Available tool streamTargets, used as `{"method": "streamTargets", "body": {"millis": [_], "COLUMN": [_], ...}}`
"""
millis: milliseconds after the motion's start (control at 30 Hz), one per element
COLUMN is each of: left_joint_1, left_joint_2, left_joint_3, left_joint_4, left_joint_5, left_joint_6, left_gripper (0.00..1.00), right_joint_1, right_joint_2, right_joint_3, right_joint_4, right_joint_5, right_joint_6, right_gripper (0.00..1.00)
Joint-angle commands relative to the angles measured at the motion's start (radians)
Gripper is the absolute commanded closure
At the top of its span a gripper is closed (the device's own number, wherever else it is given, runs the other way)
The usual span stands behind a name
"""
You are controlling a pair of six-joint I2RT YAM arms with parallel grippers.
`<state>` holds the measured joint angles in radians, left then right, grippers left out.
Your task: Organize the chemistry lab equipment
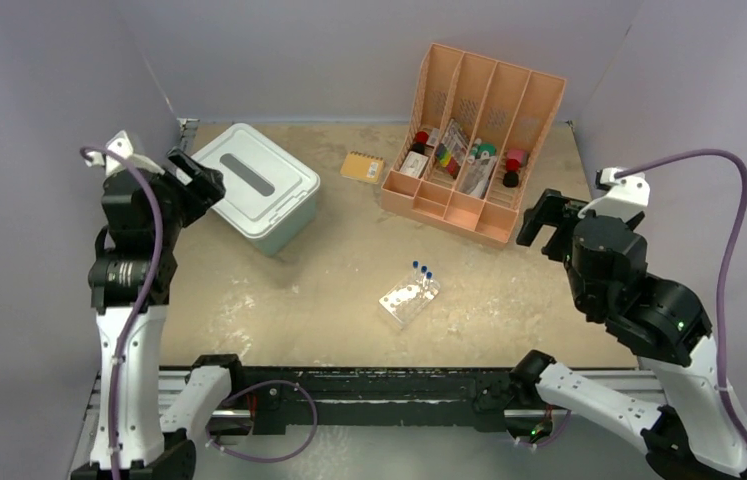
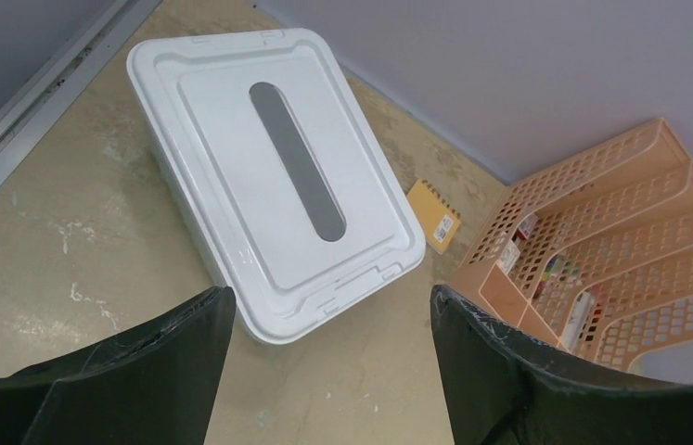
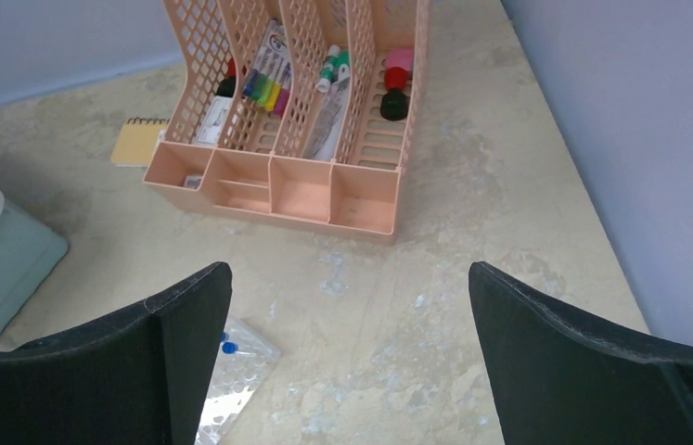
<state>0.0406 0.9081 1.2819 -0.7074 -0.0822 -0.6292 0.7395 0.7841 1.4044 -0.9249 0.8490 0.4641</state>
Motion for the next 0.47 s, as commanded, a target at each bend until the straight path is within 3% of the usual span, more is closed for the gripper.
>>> {"method": "streamTargets", "body": {"millis": [0, 167, 433], "left_joint_1": [-0.006, -0.006, -0.007], "left_joint_2": [-0.117, -0.155, -0.190], "left_joint_3": [0.034, 0.121, 0.149], "left_joint_4": [-0.038, -0.196, -0.256], "left_joint_5": [-0.008, -0.045, -0.049], "left_joint_6": [0.013, 0.070, 0.092], "left_gripper": [0.24, 0.22, 0.19], "right_joint_1": [0.002, 0.003, 0.002], "right_joint_2": [-0.027, -0.057, -0.062], "right_joint_3": [0.019, 0.019, 0.031], "right_joint_4": [-0.023, -0.013, -0.011], "right_joint_5": [0.073, 0.045, 0.013], "right_joint_6": [-0.018, -0.018, -0.046], "right_gripper": [0.01, 0.01, 0.01]}}
